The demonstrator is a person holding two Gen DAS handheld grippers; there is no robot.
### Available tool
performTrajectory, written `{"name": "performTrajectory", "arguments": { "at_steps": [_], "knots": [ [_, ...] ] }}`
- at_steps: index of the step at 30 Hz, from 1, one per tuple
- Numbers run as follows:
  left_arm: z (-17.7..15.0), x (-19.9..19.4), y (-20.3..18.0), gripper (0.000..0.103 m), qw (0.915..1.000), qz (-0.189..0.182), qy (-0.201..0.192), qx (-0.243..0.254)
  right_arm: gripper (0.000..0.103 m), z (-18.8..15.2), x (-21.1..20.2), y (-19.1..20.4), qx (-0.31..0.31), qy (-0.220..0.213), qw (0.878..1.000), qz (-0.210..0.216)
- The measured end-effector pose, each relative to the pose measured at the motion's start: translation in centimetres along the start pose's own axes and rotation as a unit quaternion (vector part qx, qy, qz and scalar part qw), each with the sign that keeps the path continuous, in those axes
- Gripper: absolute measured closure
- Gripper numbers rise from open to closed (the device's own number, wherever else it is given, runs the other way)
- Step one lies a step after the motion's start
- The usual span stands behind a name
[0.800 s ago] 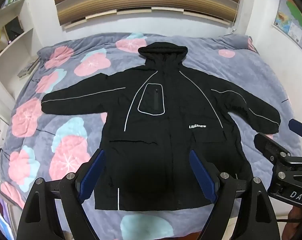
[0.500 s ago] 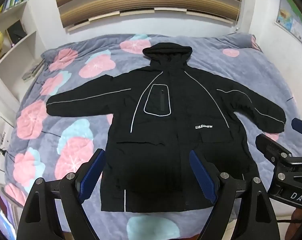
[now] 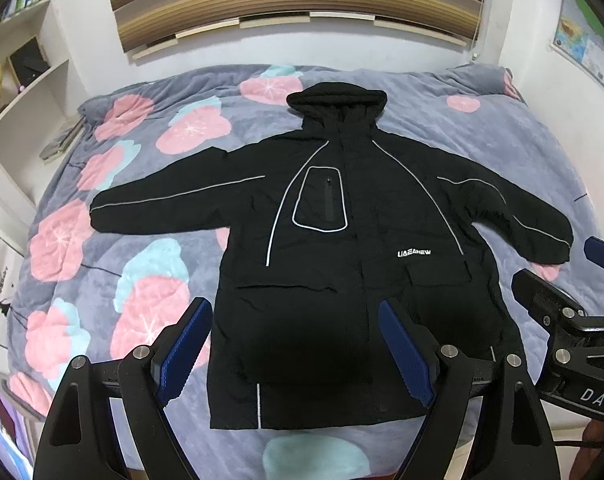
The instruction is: Fold large clothes
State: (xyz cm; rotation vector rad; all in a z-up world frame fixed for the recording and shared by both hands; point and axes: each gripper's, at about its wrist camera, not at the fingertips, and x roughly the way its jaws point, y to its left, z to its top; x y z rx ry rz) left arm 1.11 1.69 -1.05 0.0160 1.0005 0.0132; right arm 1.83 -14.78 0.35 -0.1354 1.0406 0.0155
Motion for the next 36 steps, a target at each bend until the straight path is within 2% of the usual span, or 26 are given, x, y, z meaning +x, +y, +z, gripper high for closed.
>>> {"name": "performTrajectory", "arguments": {
  "at_steps": [5,12,18,26,28,36],
  "knots": [
    [0.3,0.4,0.6,0.017,0.9999,-0.008,0.006,-0.002,0.001,0.3,0.2,0.7,0.005,0.003,1.000,-0.004],
    [1.1,0.9,1.6,0.017,0.9999,0.004,0.009,0.014,0.001,0.6,0.6,1.4,0.015,0.003,1.000,-0.012],
    [1.3,1.8,2.7,0.017,0.9986,-0.017,0.050,0.008,0.001,0.9,0.7,1.5,0.037,-0.001,0.999,0.004],
    [1.9,2.1,2.6,0.017,0.9989,-0.024,0.041,0.002,0.002,1.3,0.8,0.6,0.053,-0.008,0.999,0.011],
    [2.3,1.9,2.2,0.017,0.9995,-0.022,0.024,-0.002,0.002,1.7,0.8,0.0,0.057,-0.015,0.998,0.013],
    [3.5,1.5,-0.3,0.017,0.9994,-0.019,-0.012,-0.028,0.002,2.6,1.4,-5.9,0.079,-0.029,0.996,0.009]
  ]
}}
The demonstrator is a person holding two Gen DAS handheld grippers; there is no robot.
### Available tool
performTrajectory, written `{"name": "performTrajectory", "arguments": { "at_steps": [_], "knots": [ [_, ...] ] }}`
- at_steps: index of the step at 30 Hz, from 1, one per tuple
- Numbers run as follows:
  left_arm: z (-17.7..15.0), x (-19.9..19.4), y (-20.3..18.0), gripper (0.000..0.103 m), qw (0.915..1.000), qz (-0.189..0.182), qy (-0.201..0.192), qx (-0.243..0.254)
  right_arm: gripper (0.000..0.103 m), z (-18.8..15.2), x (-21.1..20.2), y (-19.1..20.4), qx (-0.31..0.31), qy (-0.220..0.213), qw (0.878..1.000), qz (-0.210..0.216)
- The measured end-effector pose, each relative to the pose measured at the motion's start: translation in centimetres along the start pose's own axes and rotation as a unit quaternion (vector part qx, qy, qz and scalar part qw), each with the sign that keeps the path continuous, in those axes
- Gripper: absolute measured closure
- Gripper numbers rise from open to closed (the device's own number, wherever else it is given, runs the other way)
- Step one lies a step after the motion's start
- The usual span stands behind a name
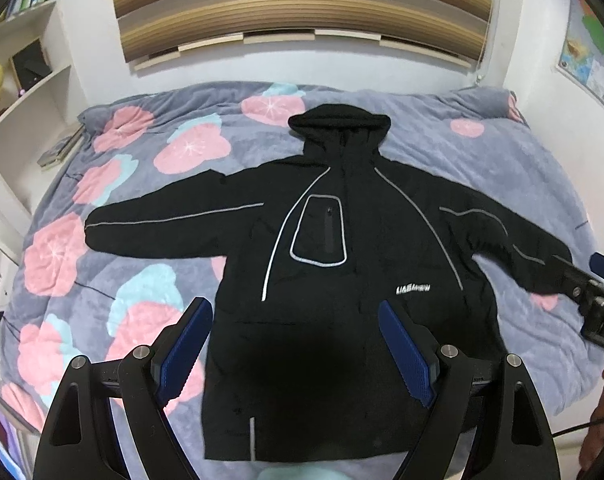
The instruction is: Fold large clothes
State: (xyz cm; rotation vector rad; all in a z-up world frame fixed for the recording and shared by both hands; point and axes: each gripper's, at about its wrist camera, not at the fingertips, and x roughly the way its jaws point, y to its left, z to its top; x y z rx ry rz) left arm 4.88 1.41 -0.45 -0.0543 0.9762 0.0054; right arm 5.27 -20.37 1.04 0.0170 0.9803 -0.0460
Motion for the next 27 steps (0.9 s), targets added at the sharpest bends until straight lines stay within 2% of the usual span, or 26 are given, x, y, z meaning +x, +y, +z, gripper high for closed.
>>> {"name": "performTrajectory", "arguments": {
  "at_steps": [4,11,14,18,19,22,27],
  "knots": [
    [0.8,0.7,-2.4,0.017,0.9999,-0.008,-0.009,-0.001,0.002,0.6,1.5,-5.2,0.020,-0.003,0.999,-0.036],
    [2.5,3.2,-6.9,0.017,0.9998,-0.017,0.009,0.008,0.002,0.3,6.3,-17.1,0.114,0.009,0.992,-0.049],
    [3.4,4.8,-8.9,0.017,0.9995,-0.010,0.021,0.019,0.002,-0.9,9.8,-24.3,0.173,0.029,0.981,-0.078],
    [4.8,7.4,-11.3,0.017,0.9986,-0.015,0.038,0.033,0.004,-2.8,14.7,-32.9,0.256,0.052,0.964,-0.047],
    [5.3,8.0,-11.8,0.017,0.9983,-0.018,0.042,0.037,0.009,-3.4,16.2,-35.0,0.278,0.062,0.958,-0.044],
    [6.2,10.1,-13.2,0.017,0.9969,-0.031,0.056,0.047,0.020,-4.2,19.1,-38.5,0.302,0.082,0.949,-0.042],
    [7.2,14.4,-15.3,0.017,0.9932,-0.042,0.093,0.056,0.023,-4.5,23.1,-41.3,0.304,0.101,0.945,-0.073]
  ]
}}
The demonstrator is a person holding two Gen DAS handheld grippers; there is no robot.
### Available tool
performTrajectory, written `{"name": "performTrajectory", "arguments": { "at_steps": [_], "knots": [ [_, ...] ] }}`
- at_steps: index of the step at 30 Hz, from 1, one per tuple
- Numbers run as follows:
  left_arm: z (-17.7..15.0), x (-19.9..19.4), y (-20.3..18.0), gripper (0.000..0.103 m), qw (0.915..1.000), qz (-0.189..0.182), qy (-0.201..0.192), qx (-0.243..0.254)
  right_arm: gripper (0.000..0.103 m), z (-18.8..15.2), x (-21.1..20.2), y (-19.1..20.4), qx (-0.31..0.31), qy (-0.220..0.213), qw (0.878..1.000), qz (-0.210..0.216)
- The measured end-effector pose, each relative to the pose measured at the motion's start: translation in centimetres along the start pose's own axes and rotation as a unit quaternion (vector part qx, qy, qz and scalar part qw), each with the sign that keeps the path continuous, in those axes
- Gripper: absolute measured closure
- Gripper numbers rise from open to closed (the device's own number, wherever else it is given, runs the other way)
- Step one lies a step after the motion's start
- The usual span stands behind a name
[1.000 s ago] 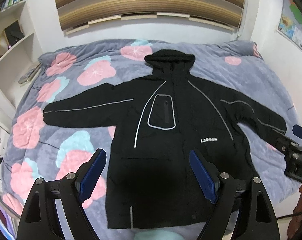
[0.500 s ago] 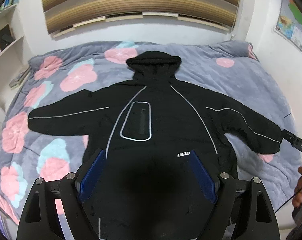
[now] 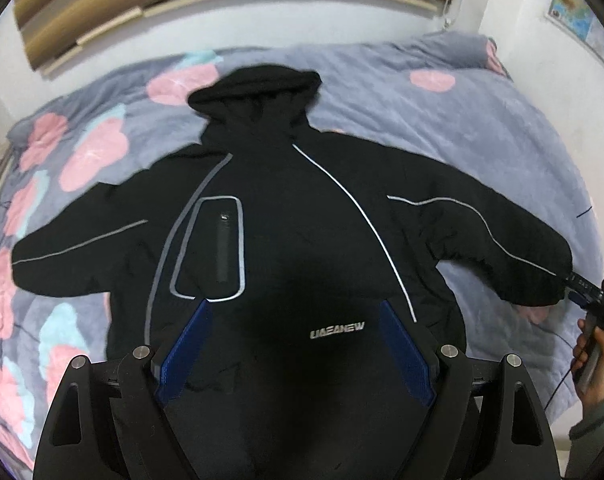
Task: Fold large clothes
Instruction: 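Grasp a black sleeve cuff with the right gripper and lift it across the jacket body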
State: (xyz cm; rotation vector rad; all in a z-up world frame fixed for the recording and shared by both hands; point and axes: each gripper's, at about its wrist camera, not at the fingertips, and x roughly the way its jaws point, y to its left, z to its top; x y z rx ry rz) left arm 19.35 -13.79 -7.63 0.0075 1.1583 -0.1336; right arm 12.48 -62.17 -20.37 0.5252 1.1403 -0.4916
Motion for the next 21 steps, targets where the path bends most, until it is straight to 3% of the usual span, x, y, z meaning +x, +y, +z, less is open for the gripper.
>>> {"name": "performTrajectory", "arguments": {
  "at_steps": [4,5,7,8,10,11,13,17,21],
  "knots": [
    [1.4,2.9,-1.0,0.017,0.9998,-0.004,0.013,0.010,0.023,0.9,2.8,-0.7,0.019,0.014,1.000,-0.003],
    [1.8,3.6,-1.3,0.017,0.9994,-0.026,0.018,0.011,0.022,1.1,3.4,-0.6,0.023,0.020,1.000,0.008],
    [2.5,5.1,-1.9,0.017,0.9991,-0.036,0.021,0.014,0.024,1.1,3.9,0.0,0.021,0.024,0.999,0.015],
    [3.0,6.1,-2.4,0.017,0.9989,-0.039,0.022,0.017,0.028,1.1,3.7,0.7,0.012,0.025,0.999,0.017],
    [3.7,7.8,-3.6,0.017,0.9982,-0.048,0.028,0.022,0.045,1.1,2.9,2.1,-0.012,0.024,1.000,0.013],
    [3.9,8.5,-4.1,0.017,0.9978,-0.053,0.031,0.024,0.060,1.1,2.1,2.9,-0.027,0.023,0.999,0.017],
    [4.5,10.0,-5.4,0.017,0.9968,-0.063,0.035,0.033,0.065,0.9,0.3,3.8,-0.041,0.015,0.999,0.032],
    [6.1,12.3,-8.3,0.017,0.9941,-0.086,0.031,0.058,0.071,1.9,-5.7,6.4,-0.067,-0.044,0.996,0.049],
    [8.4,14.8,-10.9,0.018,0.9901,-0.121,0.020,0.068,0.072,6.1,-11.9,7.5,-0.069,-0.151,0.986,0.020]
  ]
}}
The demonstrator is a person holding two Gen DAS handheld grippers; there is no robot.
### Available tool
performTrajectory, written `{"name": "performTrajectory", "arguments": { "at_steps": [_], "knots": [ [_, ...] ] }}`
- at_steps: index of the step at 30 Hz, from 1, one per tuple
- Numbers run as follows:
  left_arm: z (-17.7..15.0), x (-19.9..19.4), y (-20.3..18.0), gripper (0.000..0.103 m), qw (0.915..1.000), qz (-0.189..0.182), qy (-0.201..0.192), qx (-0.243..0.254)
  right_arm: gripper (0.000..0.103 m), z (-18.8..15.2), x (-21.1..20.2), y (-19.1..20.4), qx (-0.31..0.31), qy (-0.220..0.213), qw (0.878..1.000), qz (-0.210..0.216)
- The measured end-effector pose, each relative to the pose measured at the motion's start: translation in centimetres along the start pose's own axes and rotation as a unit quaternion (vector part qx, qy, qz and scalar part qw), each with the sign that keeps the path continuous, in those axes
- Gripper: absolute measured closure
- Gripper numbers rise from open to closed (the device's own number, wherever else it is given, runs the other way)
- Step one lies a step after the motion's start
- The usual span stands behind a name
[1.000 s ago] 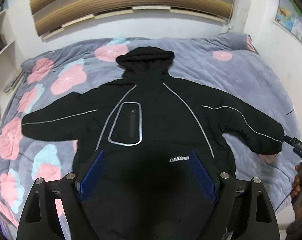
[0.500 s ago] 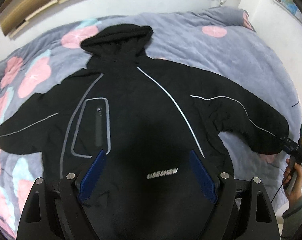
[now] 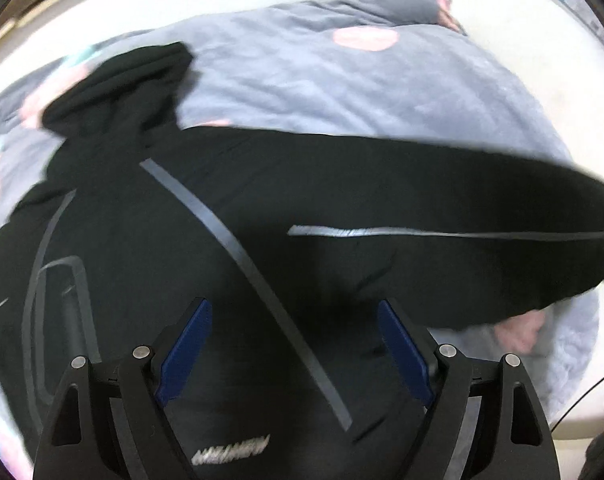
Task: Fold large clothes
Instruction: 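Grasp a black sleeve cuff with the right gripper and lift it across the jacket body, then lay the sleeve on the jacket body and open the right gripper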
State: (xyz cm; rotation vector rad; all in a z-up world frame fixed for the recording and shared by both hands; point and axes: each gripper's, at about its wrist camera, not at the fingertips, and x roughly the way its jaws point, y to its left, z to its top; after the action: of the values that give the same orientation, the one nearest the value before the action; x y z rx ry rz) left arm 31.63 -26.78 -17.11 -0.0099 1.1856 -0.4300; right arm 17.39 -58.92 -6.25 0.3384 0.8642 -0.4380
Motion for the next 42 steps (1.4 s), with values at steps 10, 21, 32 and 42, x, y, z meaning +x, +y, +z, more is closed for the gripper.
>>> {"name": "performTrajectory", "arguments": {
  "at_steps": [10,21,32,42],
  "knots": [
    [1.4,15.0,-2.5,0.015,0.9953,0.044,0.081,0.030,0.072,0.7,12.4,-4.5,0.051,0.123,0.991,-0.033],
    [0.4,6.4,-0.2,0.014,0.9991,-0.001,0.035,0.022,0.072,1.9,7.7,1.2,0.031,0.103,0.994,-0.002],
    [-6.4,-5.9,13.5,0.014,0.9943,-0.006,-0.028,-0.102,0.073,-2.4,2.4,23.2,-0.147,0.104,0.975,0.130],
    [-13.0,-13.8,24.3,0.014,0.9778,0.067,-0.085,-0.180,0.100,-9.0,0.3,39.1,-0.263,0.129,0.926,0.237]
  ]
}}
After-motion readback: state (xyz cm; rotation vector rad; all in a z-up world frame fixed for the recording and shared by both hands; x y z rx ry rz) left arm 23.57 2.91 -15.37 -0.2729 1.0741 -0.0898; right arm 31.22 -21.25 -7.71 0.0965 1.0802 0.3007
